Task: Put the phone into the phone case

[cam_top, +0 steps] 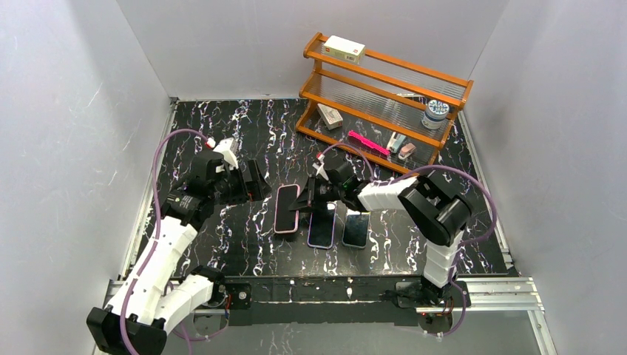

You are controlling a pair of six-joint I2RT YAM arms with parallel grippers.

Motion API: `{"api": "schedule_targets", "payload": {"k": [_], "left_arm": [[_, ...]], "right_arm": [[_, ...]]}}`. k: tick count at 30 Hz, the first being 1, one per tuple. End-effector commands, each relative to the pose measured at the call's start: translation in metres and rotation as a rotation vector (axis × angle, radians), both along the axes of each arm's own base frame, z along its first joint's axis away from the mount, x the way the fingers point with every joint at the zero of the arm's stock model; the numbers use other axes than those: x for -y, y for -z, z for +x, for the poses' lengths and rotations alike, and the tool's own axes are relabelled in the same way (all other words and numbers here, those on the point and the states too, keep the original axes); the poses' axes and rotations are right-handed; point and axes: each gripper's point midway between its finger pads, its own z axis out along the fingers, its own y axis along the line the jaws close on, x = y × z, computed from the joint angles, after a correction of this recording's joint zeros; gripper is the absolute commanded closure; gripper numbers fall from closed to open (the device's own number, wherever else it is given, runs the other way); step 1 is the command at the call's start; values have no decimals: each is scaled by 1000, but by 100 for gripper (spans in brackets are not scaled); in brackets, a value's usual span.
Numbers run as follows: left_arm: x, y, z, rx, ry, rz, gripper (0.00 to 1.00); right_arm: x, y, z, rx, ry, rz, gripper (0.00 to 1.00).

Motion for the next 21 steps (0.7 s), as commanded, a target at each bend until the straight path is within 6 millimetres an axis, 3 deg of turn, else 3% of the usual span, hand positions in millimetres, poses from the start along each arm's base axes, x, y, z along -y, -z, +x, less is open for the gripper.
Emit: {"api": "schedule_targets", "payload": {"k": [1,5,10,14,21], "left_arm": [[-6,0,-4,11,-8,25,2],[-4,-4,-7,24,4,7,2],[-3,-2,-11,27,16,-2,2],[1,3,-12,4,31,-14,2],[7,8,-12,-8,41,-49,2]], "right_arm": [[-16,-2,-2,41,-40,40,99],[-18,18,-3,30,-46,1,98],[-10,36,-3,15,-37,-90,77],[-4,32,-1,43,-23,-121,53],[0,15,9,94,-12,-169,31]]}}
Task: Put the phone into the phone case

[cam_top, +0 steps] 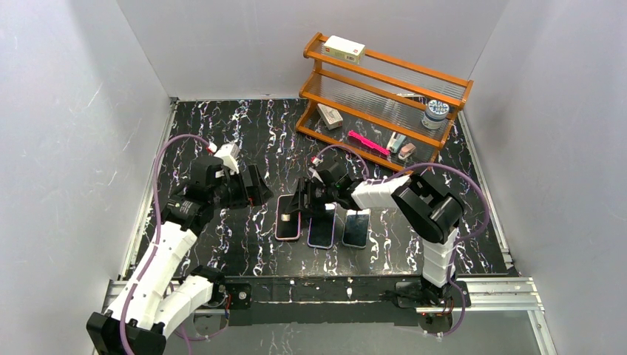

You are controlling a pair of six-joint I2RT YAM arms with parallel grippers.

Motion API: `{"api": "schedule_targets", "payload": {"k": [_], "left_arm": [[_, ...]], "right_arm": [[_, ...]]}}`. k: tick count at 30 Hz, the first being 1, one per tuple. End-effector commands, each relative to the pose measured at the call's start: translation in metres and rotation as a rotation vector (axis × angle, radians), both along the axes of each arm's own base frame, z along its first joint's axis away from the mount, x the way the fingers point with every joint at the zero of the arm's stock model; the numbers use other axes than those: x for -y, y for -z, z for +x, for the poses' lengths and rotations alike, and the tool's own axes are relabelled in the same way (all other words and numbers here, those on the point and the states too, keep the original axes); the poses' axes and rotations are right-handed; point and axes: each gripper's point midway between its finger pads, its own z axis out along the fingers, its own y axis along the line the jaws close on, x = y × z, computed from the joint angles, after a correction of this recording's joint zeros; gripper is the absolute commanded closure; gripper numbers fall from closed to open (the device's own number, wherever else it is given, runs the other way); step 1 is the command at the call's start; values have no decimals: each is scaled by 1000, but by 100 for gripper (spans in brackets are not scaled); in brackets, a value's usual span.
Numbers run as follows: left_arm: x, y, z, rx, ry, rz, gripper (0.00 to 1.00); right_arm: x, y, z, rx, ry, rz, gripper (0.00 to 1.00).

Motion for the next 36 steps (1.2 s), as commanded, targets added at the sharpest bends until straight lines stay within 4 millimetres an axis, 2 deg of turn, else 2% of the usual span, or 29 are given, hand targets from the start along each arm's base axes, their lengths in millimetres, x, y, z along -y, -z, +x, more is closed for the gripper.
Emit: {"api": "schedule_targets", "payload": {"k": [1,3,6,7,15,19,24,30,36], "left_arm": [[5,4,-2,-8,14,-27,2],[7,5,-1,-12,15,-41,2],[11,4,1,-15,14,-62,2],[10,4,3,-15,6,-65,2],[12,-1,17,-10,-64,-101,2],[10,-3,23,18,-70,-94,2],[11,-14,26,67,-74,-114,2],[16,-41,28,161,-61,-175,2],[16,-50,26,175,-76,-205,2]], "right_arm": [[3,-28,17,109,17,-35,28],[8,-36,19,139,25,-54,22],[18,-49,22,192,43,-87,3],[22,-53,23,211,51,-99,2],[62,-99,27,342,152,-168,1],[82,-135,24,428,211,-144,1],[112,-168,23,513,304,-151,1],[134,-194,8,549,350,-104,1],[159,-211,-4,570,424,-65,1]]}}
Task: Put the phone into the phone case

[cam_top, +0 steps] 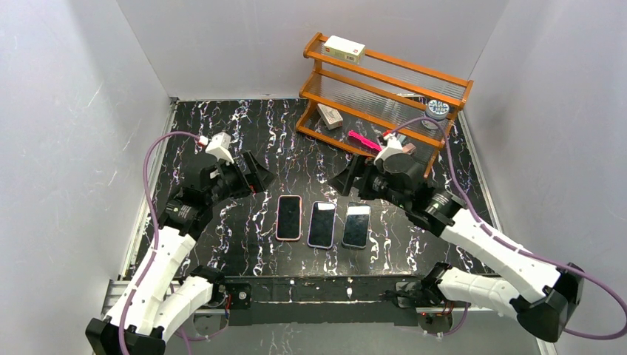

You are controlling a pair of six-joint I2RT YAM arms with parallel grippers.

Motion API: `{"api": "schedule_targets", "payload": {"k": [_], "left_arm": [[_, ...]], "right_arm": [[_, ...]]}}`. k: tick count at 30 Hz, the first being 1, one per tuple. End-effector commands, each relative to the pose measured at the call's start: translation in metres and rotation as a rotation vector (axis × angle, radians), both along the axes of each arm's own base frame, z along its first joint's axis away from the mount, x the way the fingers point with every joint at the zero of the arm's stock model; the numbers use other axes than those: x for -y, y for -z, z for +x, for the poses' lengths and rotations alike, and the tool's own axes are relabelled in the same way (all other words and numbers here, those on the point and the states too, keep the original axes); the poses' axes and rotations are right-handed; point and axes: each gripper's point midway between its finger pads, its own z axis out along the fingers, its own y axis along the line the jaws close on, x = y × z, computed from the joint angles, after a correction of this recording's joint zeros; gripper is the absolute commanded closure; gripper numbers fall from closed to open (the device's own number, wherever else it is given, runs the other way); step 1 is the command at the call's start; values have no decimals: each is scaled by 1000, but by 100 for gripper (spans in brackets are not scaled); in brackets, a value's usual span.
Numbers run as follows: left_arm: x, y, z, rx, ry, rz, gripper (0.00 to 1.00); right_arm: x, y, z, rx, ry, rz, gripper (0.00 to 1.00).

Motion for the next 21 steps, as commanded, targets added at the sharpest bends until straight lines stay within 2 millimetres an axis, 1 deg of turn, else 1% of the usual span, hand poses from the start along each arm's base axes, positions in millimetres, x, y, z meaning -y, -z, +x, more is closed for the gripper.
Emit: {"api": "schedule_targets", "payload": {"k": [1,5,9,14,21], "left_arm": [[2,-13,-2,32,-1,-40,2],[3,-20,-6,57,7,-61,2],[3,-26,-8,82,6,-78,2],[3,-29,-9,93,8,-83,2],[5,-29,-9,92,18,-89,2]], "right_arm": [[24,-13,-3,33,87,27,1],[39,-23,-7,61,125,46,1],[47,-25,-9,65,151,52,1],[46,-21,-12,47,150,68,1],[47,-23,-13,46,151,73,1]]}}
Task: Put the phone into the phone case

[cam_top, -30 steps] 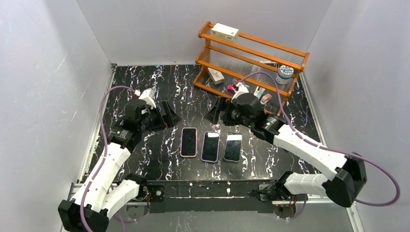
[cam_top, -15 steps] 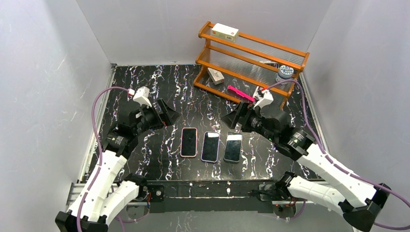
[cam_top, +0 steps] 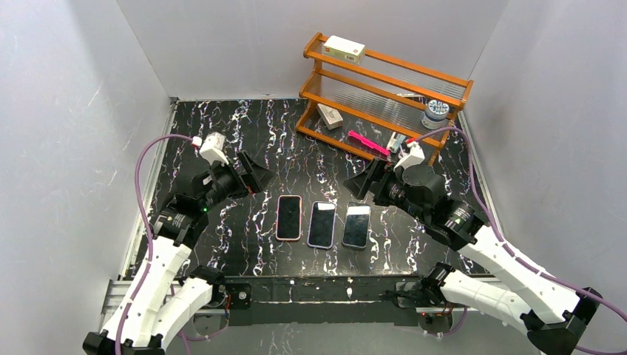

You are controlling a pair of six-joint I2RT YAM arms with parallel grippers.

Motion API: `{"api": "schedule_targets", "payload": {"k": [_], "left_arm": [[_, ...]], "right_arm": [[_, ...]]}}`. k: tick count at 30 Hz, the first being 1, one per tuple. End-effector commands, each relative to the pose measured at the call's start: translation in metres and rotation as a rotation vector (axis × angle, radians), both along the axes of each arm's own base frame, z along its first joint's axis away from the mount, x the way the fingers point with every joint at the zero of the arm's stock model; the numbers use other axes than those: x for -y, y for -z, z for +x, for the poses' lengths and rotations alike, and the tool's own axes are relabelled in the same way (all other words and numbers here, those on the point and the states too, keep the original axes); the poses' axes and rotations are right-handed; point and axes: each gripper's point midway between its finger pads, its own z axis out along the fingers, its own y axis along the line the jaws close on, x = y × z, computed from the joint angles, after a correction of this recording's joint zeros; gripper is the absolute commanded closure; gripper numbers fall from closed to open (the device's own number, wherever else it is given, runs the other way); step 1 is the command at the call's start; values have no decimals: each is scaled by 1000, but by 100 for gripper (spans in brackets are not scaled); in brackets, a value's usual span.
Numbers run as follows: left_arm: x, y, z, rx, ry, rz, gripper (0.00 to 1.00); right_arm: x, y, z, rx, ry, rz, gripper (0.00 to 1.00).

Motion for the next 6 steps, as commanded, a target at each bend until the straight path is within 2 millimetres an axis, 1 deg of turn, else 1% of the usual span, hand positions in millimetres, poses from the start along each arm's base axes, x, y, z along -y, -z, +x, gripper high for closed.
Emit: {"api": "schedule_targets", "payload": {"k": [1,6], "left_arm": [[2,-1,-1,9,15,-11,2],[2,2,-1,7,18,-6,2]], "right_arm": [[3,-8,3,15,28,27,1],[3,-8,3,14,28,30,1]]}}
